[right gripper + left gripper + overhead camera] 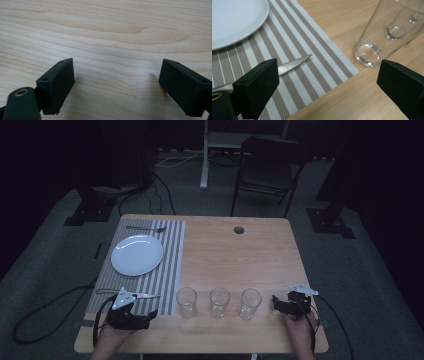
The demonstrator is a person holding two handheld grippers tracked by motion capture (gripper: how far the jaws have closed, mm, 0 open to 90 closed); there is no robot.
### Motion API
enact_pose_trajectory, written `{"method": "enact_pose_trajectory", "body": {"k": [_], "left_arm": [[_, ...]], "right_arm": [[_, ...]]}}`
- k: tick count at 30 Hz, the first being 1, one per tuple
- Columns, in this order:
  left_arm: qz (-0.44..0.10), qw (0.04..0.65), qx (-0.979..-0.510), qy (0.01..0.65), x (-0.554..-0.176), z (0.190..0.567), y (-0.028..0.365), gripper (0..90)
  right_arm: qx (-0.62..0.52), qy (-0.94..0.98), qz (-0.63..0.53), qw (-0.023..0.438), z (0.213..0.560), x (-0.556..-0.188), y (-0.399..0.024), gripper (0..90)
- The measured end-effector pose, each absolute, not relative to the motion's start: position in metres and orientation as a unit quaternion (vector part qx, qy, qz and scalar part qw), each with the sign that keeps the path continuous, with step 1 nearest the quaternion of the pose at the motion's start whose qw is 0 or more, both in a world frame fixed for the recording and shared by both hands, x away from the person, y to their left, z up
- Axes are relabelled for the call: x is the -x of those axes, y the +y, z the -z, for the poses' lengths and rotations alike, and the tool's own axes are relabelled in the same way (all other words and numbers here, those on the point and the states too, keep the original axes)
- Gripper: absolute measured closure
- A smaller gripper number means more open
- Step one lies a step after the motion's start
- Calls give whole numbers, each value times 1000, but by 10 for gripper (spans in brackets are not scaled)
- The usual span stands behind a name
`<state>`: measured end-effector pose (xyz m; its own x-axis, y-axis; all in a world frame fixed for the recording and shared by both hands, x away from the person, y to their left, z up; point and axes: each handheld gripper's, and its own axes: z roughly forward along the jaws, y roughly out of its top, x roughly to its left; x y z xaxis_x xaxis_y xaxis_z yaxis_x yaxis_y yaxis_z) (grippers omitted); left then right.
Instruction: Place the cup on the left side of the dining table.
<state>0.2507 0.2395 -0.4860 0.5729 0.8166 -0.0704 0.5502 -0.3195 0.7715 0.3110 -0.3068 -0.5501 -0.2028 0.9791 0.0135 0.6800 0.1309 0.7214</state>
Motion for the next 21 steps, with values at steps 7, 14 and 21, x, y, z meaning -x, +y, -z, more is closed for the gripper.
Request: {"method": "enact_pose_trajectory", "body": {"k": [7,14,21], "left_arm": [[-162,407,-799,411,-248,481,228,47],[-160,417,-803,394,-247,473,219,47],[-165,432,-806,370,-248,465,209,47]], "right_arm": [[-583,712,-308,243,550,-311,-307,127],[-583,712,-308,243,550,-311,-307,127],[-583,712,-308,243,550,-311,-307,127]]}}
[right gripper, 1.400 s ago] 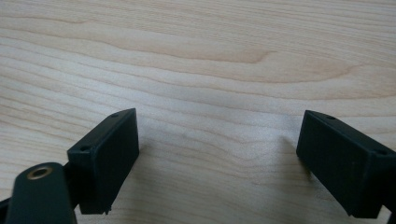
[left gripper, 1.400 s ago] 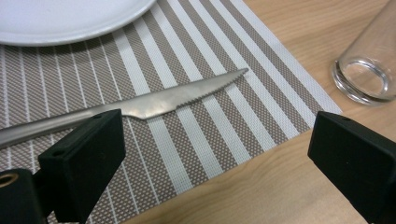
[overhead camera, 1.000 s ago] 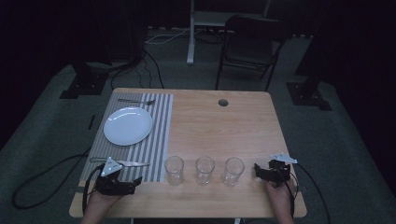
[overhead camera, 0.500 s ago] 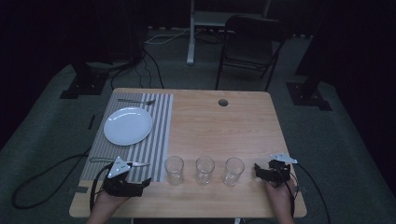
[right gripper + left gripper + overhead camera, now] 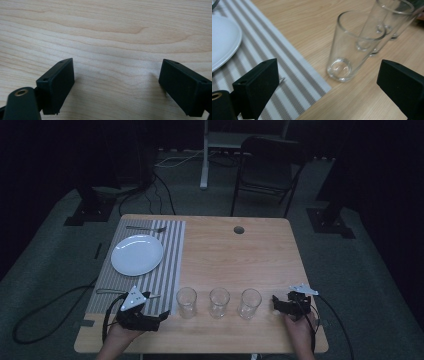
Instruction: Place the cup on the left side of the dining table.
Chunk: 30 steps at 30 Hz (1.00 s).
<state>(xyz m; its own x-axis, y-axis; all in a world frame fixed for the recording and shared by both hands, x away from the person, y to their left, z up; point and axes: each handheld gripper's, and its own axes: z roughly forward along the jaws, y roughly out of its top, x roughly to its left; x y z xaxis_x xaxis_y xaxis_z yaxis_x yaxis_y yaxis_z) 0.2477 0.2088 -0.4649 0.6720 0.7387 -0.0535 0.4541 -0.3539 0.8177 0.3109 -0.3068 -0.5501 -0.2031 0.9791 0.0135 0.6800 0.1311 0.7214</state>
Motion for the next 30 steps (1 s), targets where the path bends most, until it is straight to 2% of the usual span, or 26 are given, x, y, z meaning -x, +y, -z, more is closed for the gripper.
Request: {"method": "enact_pose_trajectory", "body": {"k": [14,30], "left_arm": [[-157,448,-812,340,-261,447,186,47],[-144,437,-832,310,-277,438,151,47]], "right_arm": [[-583,711,-308,244,550,-310,-307,127],[-583,711,-308,244,550,-310,-307,127]]}}
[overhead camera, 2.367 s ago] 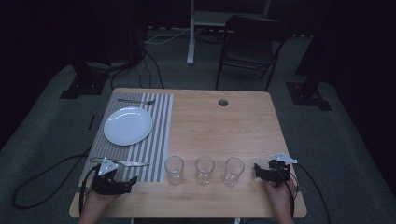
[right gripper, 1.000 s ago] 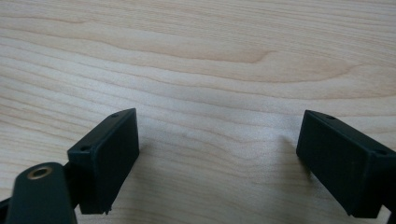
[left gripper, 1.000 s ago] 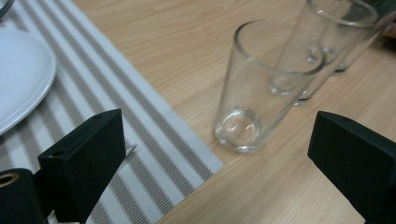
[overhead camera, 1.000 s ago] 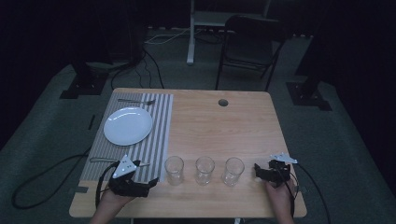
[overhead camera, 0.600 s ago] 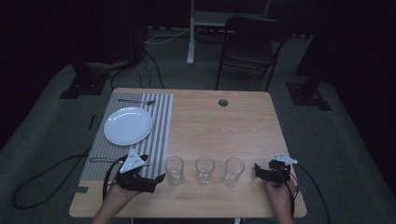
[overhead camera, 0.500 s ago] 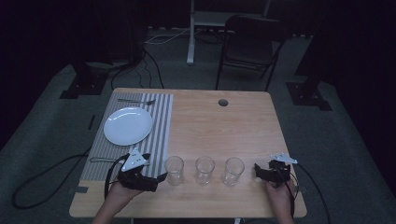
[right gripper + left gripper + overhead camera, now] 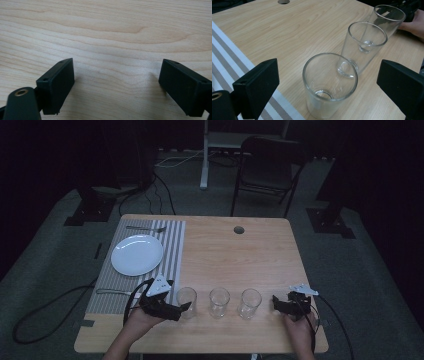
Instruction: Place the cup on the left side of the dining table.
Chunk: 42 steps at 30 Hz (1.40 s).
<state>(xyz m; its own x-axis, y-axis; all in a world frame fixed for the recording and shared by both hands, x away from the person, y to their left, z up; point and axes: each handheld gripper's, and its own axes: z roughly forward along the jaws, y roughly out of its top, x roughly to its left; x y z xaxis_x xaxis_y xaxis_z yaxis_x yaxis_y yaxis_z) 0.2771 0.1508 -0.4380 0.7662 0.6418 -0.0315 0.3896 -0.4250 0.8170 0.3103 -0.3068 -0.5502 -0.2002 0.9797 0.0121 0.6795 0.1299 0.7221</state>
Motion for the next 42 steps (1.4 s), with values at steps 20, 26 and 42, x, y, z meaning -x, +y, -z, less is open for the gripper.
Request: {"method": "enact_pose_trajectory", "body": {"k": [20,26,42], "left_arm": [[-125,414,-858,278,-290,439,110,47],[-121,409,-863,270,-292,439,100,47],[-106,381,-885,244,-296,442,64,47]], "right_arm": [[-583,711,-307,244,550,-310,-307,127],[-583,712,-307,244,550,-310,-307,127],[-583,712,-307,244,550,-310,-307,127]]}}
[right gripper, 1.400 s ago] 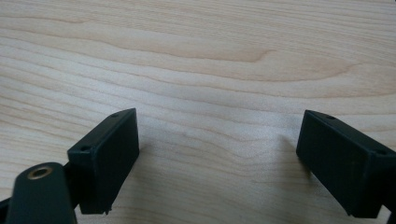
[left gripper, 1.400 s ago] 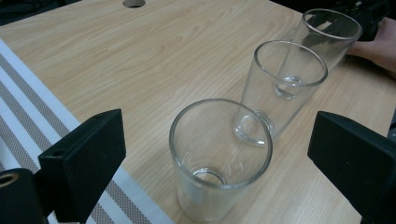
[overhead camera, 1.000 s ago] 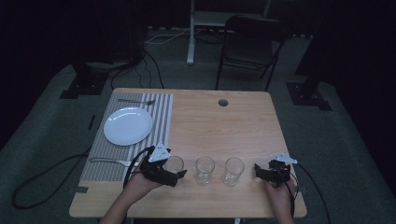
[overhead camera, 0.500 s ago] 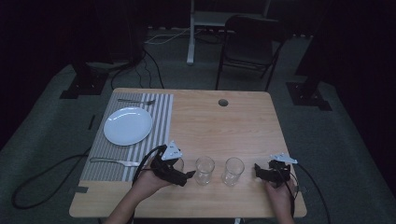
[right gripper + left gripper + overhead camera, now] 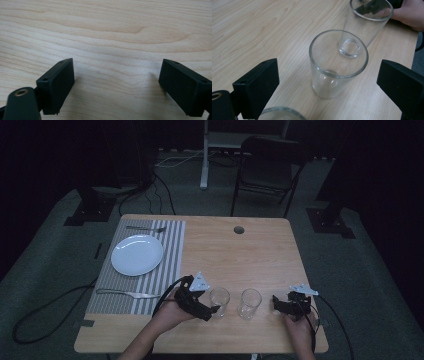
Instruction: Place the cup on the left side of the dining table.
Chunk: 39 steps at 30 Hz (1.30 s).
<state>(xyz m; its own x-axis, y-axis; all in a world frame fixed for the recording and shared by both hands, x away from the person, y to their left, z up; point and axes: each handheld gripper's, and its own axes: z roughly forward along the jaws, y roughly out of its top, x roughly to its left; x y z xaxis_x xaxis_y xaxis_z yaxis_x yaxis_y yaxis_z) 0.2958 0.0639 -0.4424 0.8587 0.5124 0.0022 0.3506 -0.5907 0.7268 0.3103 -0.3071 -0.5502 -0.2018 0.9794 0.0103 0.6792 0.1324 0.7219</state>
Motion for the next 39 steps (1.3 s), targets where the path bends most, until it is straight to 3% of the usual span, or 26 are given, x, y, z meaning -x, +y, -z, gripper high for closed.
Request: {"method": "enact_pose_trajectory", "body": {"k": [25,29,30,39], "left_arm": [[-107,315,-915,229,-303,447,23,73],[-111,300,-919,230,-305,446,22,171],[-111,300,-919,231,-306,446,22,239],[-97,271,-931,225,-310,443,17,281]], "right_arm": [[-583,711,-308,244,550,-310,-307,127],[-583,711,-308,244,550,-310,-307,127],[-583,711,-308,244,550,-310,-307,127],[-583,711,-308,244,550,-310,-307,127]]}}
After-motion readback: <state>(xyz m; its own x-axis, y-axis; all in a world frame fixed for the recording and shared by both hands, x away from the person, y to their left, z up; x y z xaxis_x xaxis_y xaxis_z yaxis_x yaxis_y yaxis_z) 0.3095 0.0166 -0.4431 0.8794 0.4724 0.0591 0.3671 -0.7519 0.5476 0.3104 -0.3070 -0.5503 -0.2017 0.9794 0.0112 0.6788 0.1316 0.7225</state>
